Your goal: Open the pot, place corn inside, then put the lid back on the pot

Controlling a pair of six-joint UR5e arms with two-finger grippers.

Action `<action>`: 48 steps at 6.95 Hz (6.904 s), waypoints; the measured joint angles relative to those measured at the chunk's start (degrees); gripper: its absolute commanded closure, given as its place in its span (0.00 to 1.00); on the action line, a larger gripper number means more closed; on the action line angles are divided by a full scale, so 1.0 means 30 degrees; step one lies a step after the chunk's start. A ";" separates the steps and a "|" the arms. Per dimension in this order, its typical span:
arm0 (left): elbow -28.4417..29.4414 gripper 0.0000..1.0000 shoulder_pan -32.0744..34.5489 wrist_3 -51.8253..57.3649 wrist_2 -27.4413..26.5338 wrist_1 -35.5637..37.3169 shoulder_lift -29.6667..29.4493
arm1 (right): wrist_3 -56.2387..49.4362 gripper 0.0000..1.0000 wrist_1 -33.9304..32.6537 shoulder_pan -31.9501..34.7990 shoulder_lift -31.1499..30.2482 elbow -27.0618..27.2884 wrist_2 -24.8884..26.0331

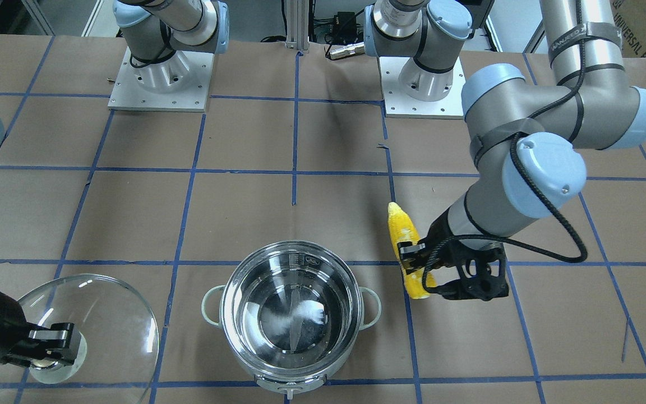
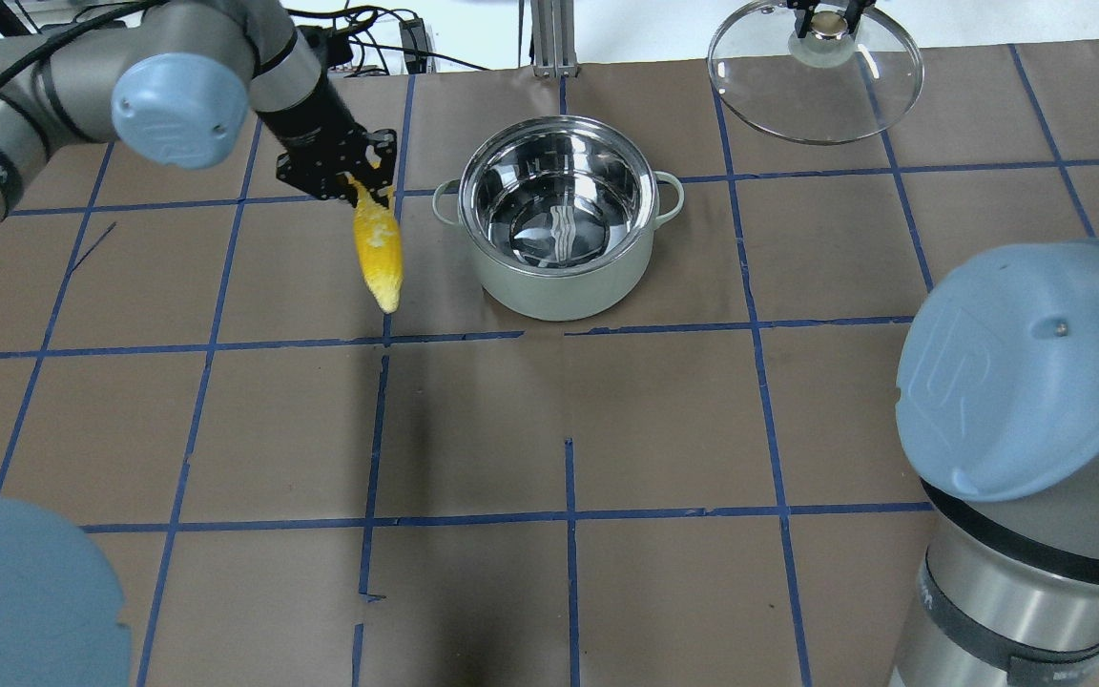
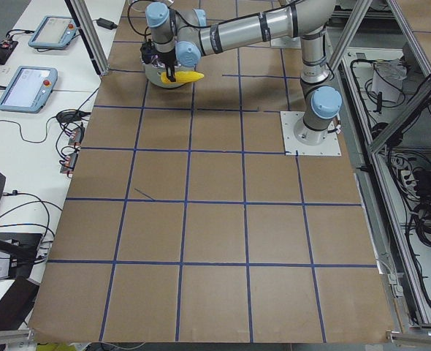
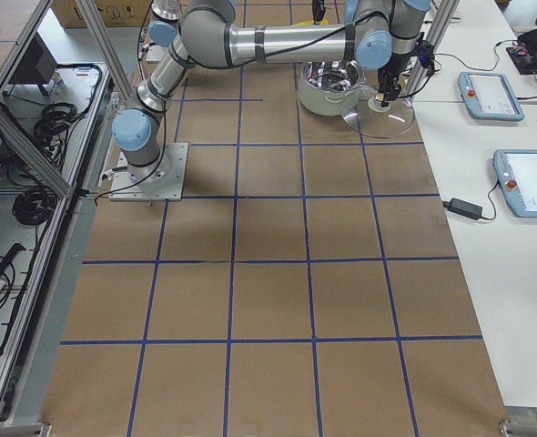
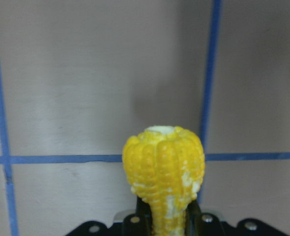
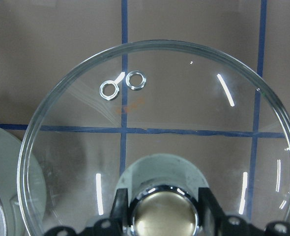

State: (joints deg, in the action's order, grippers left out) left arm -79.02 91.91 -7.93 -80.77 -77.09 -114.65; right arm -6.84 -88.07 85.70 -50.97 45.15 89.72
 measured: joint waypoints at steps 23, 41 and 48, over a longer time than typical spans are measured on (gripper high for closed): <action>-0.0428 0.00 -0.1377 0.3859 -0.3300 -0.6448 0.7017 | 0.7434 0.97 -0.1392 0.7208 0.0356 0.1204 0.1331; -0.1507 0.00 -0.1573 0.4080 -0.3160 -0.6413 0.7114 | 0.8774 0.00 -0.2384 0.8232 0.0505 0.2844 0.0910; -0.1548 0.00 -0.1573 0.4080 -0.3212 -0.6413 0.7154 | 0.4882 0.00 -0.1999 0.5094 -0.1863 0.2787 -0.0060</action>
State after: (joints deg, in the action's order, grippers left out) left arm -83.67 87.19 4.31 -90.41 -96.33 -93.19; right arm 7.81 -94.06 100.98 -56.56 53.51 89.54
